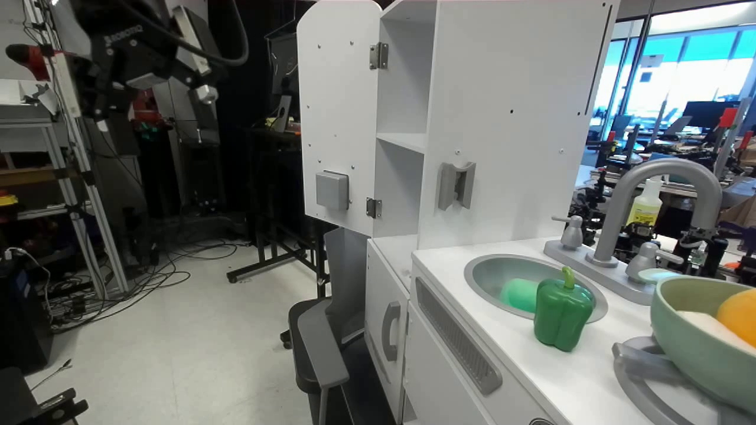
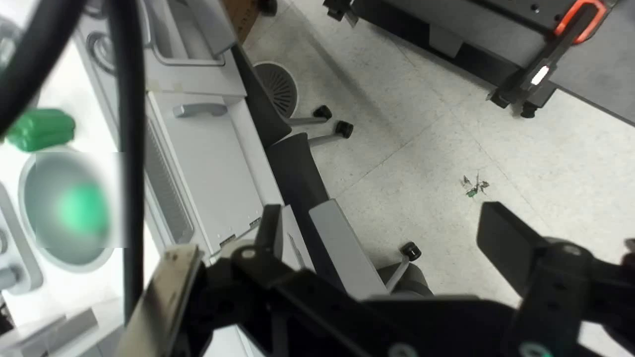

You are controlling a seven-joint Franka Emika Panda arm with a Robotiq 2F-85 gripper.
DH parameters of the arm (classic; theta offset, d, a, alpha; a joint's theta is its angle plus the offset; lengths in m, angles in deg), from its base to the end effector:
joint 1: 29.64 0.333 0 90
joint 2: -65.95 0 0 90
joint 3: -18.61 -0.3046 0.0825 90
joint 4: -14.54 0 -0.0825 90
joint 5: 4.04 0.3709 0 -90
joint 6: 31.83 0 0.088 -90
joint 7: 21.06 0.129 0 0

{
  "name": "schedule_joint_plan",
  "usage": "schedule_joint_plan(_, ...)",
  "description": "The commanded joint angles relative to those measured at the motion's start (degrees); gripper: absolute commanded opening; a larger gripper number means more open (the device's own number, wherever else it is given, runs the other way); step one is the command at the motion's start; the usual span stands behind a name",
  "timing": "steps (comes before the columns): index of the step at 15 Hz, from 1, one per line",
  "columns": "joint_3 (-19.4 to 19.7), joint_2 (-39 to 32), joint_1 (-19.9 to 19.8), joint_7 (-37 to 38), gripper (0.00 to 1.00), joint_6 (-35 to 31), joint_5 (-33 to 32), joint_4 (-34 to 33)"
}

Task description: Open the upper cabinet on the left, place the black bottle on the top shelf of the cabinet, place the green pepper from the counter on the top shelf in the cabinet

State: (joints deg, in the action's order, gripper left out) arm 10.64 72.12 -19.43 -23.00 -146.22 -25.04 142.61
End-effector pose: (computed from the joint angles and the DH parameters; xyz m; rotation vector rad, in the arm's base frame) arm 0.4660 0.1228 0.3839 2.6910 0.7224 -0.1168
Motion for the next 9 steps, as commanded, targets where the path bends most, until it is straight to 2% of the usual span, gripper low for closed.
schedule_joint_plan(1,2.3,12.1,-2.8,3.9,1.0,-6.3,5.1,14.8)
schedule_joint_plan(2,3.2,15.0,-3.6,4.3,1.0,-7.1,6.2,18.1)
schedule_joint_plan(5,9.1,19.4,-8.9,1.3,1.0,-10.1,7.3,23.4)
schedule_joint_plan(7,13.4,18.4,-12.9,-0.5,1.0,-11.0,7.4,21.4)
schedule_joint_plan(9,16.8,14.6,-15.7,-1.8,1.0,-12.5,9.2,16.4)
